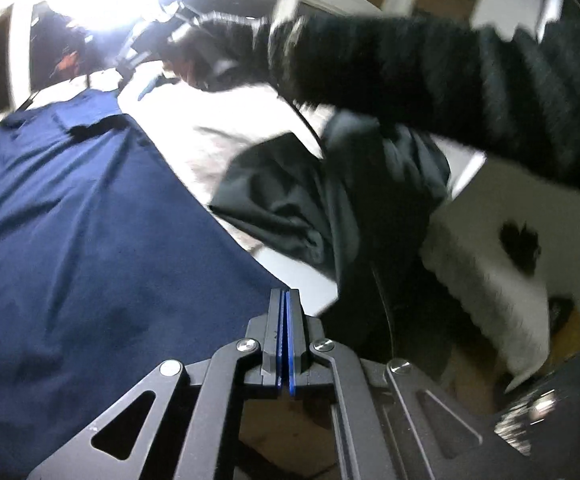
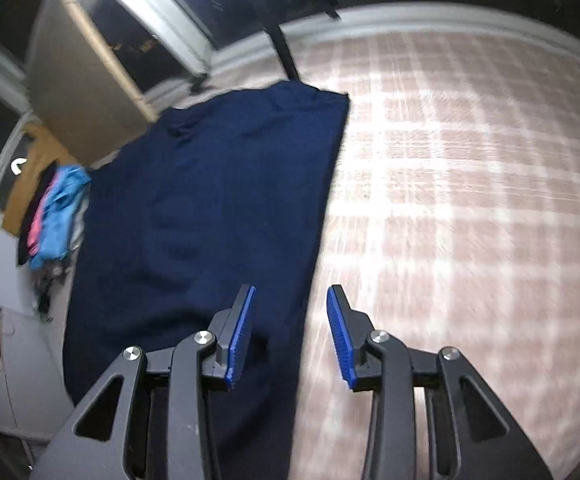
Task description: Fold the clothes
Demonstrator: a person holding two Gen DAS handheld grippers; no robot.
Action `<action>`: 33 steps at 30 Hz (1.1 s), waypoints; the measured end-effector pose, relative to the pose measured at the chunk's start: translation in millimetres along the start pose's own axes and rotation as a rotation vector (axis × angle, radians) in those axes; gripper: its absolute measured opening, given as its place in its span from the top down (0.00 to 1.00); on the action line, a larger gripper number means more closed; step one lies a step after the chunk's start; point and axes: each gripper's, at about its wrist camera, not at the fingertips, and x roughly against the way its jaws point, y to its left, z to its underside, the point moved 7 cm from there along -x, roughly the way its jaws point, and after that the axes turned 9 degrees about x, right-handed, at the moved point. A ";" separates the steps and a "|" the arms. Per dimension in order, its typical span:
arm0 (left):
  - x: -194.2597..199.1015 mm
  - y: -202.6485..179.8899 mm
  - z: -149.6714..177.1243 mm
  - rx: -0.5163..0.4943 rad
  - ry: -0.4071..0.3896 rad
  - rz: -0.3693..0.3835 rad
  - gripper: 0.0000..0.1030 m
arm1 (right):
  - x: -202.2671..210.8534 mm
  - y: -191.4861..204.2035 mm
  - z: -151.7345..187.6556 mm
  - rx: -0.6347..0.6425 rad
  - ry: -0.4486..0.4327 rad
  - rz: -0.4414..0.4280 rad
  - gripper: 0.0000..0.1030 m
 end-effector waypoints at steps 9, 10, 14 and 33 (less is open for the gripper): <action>32.8 22.3 -7.0 0.162 -0.074 0.063 1.00 | -36.4 -6.3 -29.7 -0.026 -0.059 -0.028 0.88; 33.0 22.4 -8.9 0.171 -0.079 0.071 1.00 | -37.5 -6.1 -29.4 -0.033 -0.061 -0.030 0.97; 47.2 36.4 -10.2 0.227 -0.122 0.086 1.00 | -27.8 -2.0 -34.2 -0.068 -0.099 -0.018 0.98; 130.1 204.4 74.6 0.637 -0.186 -0.089 1.00 | -90.1 216.7 -76.6 0.259 0.058 0.093 0.95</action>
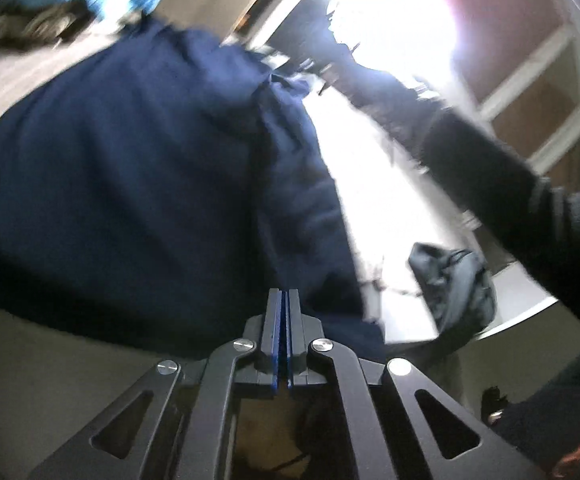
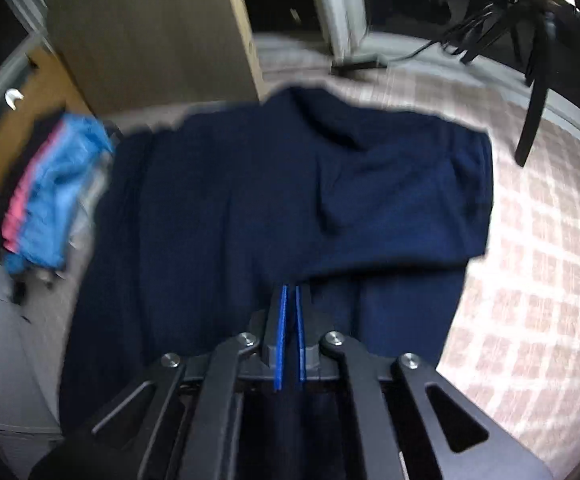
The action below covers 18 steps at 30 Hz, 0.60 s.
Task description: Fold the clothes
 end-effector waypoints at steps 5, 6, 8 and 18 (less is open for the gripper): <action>18.7 5.3 3.4 -0.054 0.028 -0.017 0.91 | 75.4 2.1 56.2 -0.016 -0.104 -0.085 0.77; 20.8 7.3 2.7 -0.048 0.044 -0.001 0.90 | 95.6 0.2 77.3 -0.018 -0.128 -0.103 0.76; 21.4 7.1 1.9 -0.047 0.078 0.018 0.90 | 134.9 -6.8 134.8 -0.011 -0.174 -0.120 0.75; -20.0 -23.8 20.5 -0.272 0.323 -0.011 0.75 | 145.3 94.4 403.3 0.116 -0.091 -0.032 0.76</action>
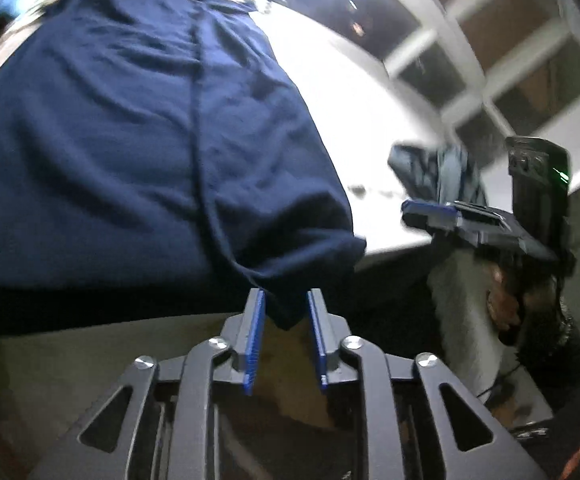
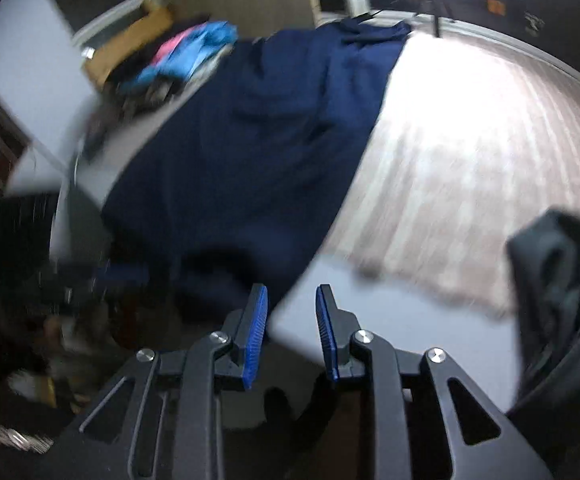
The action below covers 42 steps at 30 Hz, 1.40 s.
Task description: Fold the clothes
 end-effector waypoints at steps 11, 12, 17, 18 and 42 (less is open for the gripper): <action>-35.7 1.0 9.1 -0.011 0.109 -0.041 0.62 | -38.8 23.3 10.3 0.197 0.032 0.070 0.75; -37.8 1.3 9.0 0.003 0.110 -0.029 0.62 | -39.1 24.7 9.3 0.204 0.034 0.069 0.76; -31.4 3.0 9.1 0.021 0.099 0.006 0.95 | -28.0 46.2 10.4 0.181 0.047 0.017 0.94; -28.4 3.4 9.2 0.019 0.095 0.011 0.95 | -23.4 52.2 11.1 0.175 0.048 0.008 0.94; 0.5 17.3 15.0 -0.127 0.118 -0.054 0.96 | -57.6 27.4 38.2 -0.163 -0.059 -0.171 0.95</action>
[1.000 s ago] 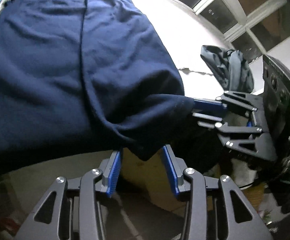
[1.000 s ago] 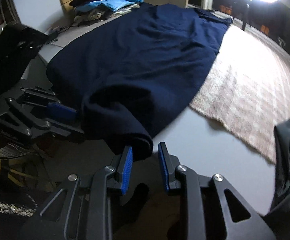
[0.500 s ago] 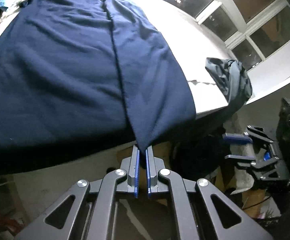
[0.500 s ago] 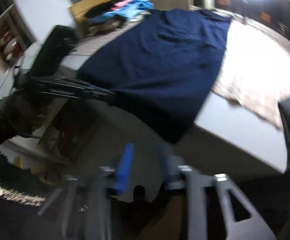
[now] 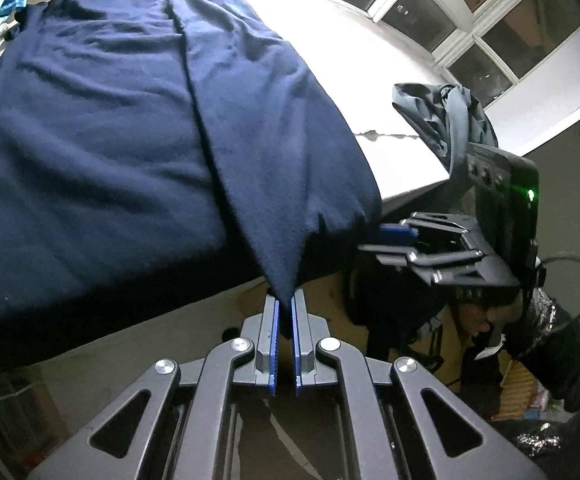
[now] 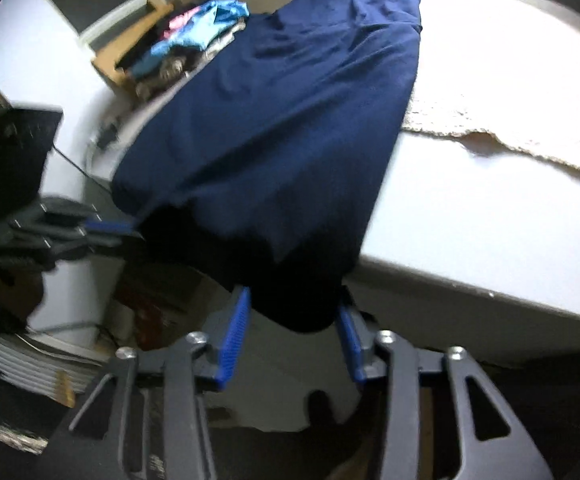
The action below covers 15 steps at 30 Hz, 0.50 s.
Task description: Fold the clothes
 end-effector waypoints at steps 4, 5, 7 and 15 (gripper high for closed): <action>13.4 -12.2 -2.1 -0.022 -0.028 0.010 0.96 | 25.9 13.0 1.7 -0.017 -0.008 -0.057 0.95; 12.9 -11.8 -0.4 -0.037 -0.028 -0.005 0.96 | 35.2 18.2 1.8 -0.010 -0.015 -0.070 0.95; 8.5 -7.9 3.8 -0.057 -0.020 -0.039 0.96 | 47.0 23.1 2.6 -0.005 -0.012 -0.079 0.95; 2.6 12.8 15.8 -0.036 0.047 -0.097 0.94 | 40.6 10.9 9.0 -0.039 0.163 0.054 0.89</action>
